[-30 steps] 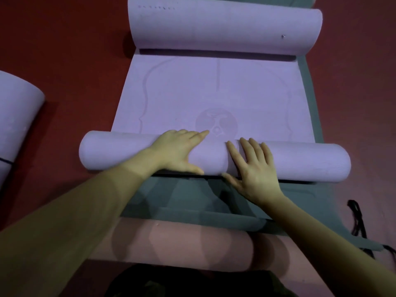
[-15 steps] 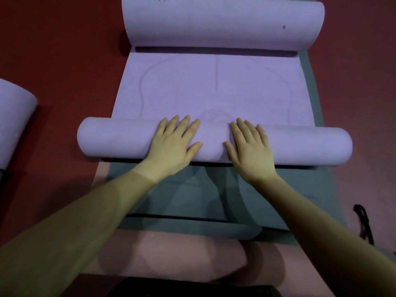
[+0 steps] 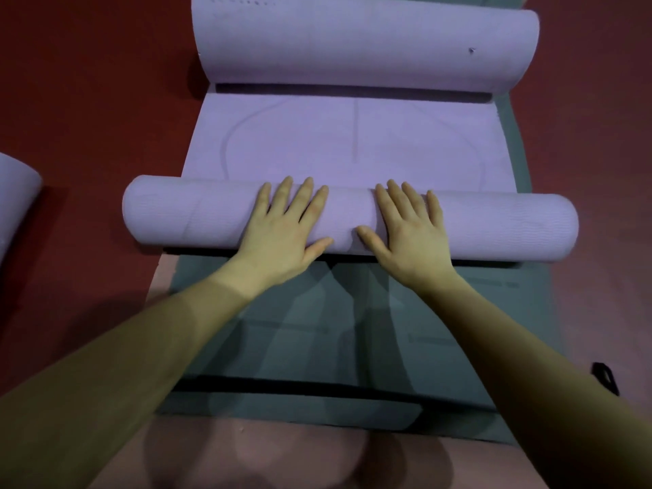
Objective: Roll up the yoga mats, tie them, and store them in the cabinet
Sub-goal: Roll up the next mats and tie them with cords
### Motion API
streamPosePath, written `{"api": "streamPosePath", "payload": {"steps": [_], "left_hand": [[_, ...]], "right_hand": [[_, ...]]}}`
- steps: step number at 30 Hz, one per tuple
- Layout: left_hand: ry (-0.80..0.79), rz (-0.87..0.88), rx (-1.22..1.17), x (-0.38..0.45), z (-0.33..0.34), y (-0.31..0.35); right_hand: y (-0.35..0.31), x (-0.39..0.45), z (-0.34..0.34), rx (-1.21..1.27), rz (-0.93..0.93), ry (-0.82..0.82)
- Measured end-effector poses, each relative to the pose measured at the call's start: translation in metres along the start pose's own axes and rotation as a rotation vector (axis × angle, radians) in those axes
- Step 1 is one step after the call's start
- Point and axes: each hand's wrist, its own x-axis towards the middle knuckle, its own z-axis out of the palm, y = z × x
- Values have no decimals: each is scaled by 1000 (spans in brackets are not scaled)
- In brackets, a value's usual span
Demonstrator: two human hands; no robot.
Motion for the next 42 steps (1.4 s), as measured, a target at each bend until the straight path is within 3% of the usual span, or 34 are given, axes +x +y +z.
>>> {"api": "streamPosePath", "payload": {"steps": [4, 6, 9, 15, 19, 26, 33, 36, 42], "left_hand": [[-4, 115, -41, 14, 4, -17], [-83, 119, -36, 25, -1, -24], [-200, 111, 36, 42, -5, -33], [-199, 126, 14, 60, -3, -47], [-194, 87, 67, 61, -2, -42], [-193, 79, 36, 61, -10, -37], [137, 161, -23, 20, 7, -22], [176, 187, -35, 3, 6, -14], [109, 193, -104, -30, -2, 1]], "right_hand": [[3, -17, 8, -88, -55, 40], [8, -12, 9, -137, -79, 21], [13, 9, 6, -191, -71, -35], [20, 49, -11, -181, -64, -254], [22, 63, -15, -188, -53, -303], [18, 52, -13, -153, -79, -177], [20, 11, -10, -125, -142, 50], [16, -10, -13, -98, -142, 50], [12, -46, -25, -67, -142, -26]]}}
